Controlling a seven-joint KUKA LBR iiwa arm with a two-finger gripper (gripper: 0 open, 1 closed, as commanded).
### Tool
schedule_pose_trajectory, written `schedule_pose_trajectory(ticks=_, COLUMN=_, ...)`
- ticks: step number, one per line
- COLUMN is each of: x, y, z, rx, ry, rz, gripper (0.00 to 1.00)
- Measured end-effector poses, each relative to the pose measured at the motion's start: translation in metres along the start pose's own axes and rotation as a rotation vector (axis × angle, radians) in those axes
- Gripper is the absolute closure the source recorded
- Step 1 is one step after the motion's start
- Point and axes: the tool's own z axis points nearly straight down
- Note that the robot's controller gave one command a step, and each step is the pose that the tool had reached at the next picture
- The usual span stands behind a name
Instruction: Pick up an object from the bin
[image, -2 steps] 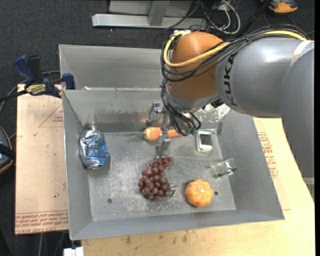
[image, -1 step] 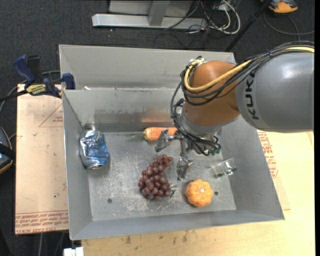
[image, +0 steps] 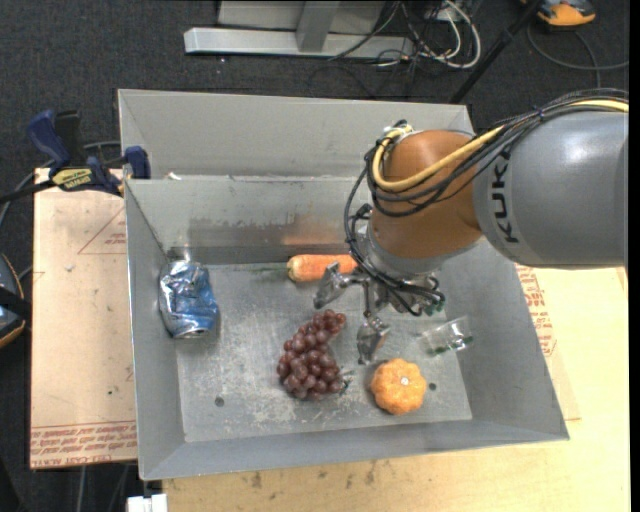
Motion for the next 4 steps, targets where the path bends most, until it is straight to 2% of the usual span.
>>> schedule_pose_trajectory(ticks=1, x=-0.013, y=0.005, z=0.037, rx=0.001, ry=-0.001, rz=-0.265, gripper=0.00)
schedule_pose_trajectory(ticks=2, x=-0.030, y=0.011, z=0.055, rx=0.004, ry=-0.004, rz=-0.283, gripper=1.00)
schedule_pose_trajectory(ticks=4, x=-0.029, y=0.012, z=0.052, rx=0.003, ry=-0.002, rz=-0.283, gripper=1.00)
